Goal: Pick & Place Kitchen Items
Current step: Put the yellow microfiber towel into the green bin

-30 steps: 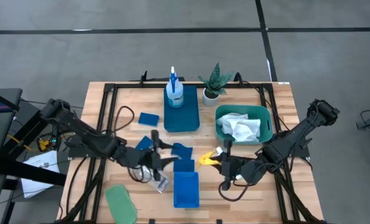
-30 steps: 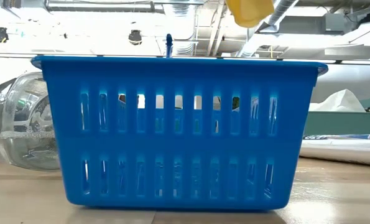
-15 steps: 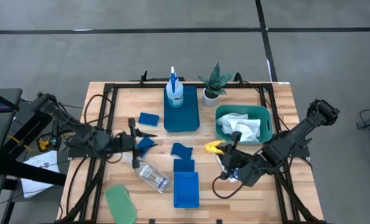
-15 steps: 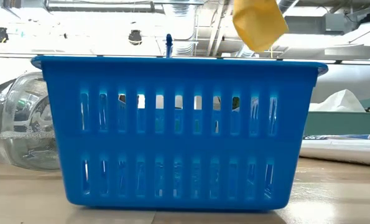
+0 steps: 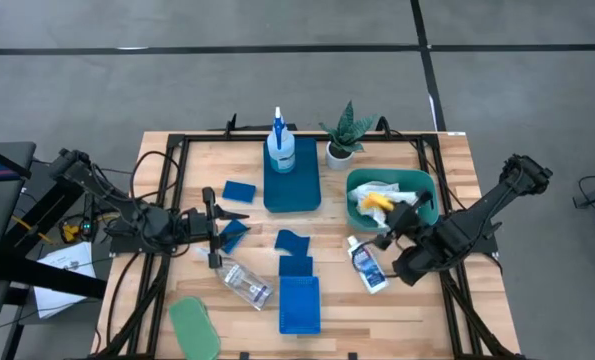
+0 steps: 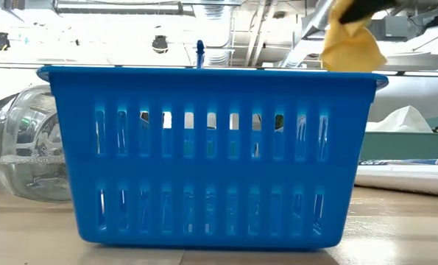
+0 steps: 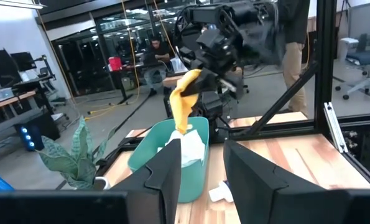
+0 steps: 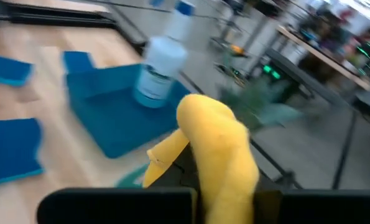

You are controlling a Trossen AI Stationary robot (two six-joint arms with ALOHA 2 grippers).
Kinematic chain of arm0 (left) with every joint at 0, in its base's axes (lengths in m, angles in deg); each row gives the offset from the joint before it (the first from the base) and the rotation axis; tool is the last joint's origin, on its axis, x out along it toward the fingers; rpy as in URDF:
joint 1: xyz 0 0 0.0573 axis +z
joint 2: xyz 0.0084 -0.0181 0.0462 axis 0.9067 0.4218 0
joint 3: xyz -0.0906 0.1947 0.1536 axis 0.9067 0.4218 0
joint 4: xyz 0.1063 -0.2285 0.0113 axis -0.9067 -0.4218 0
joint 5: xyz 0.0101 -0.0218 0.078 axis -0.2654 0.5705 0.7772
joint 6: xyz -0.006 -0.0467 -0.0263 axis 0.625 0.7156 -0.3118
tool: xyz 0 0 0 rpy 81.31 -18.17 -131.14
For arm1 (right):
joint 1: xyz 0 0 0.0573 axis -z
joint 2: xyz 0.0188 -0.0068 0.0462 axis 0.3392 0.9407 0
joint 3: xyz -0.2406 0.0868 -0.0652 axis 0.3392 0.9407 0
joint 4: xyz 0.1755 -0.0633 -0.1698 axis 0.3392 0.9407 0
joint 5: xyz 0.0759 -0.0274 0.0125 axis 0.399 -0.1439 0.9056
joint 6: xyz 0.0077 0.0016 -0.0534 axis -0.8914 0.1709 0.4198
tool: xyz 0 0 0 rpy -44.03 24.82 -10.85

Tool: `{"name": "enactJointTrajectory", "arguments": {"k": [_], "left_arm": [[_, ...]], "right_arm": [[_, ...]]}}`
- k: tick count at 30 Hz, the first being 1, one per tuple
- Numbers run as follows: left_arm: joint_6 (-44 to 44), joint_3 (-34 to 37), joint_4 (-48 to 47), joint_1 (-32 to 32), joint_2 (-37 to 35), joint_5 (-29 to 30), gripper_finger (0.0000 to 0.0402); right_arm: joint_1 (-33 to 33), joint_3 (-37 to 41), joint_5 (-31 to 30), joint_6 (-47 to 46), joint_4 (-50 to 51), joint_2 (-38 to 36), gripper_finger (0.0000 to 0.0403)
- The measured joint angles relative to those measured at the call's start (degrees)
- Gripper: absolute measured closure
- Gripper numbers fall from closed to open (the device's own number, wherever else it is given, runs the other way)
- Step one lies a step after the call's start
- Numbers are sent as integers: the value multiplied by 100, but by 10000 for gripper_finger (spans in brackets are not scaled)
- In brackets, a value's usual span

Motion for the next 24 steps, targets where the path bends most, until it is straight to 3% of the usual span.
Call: {"name": "enactJointTrajectory", "arguments": {"k": [5, 14, 24], "left_arm": [[0, 0, 32, 0, 0, -15, 284], [0, 0, 51, 0, 2, -13, 284], [0, 0, 51, 0, 2, -9, 284]], "right_arm": [[7, 143, 31, -1898, 1236, 181, 400], [521, 374, 262, -1959, 1223, 178, 400], [592, 374, 759, -1776, 1224, 178, 400]]}}
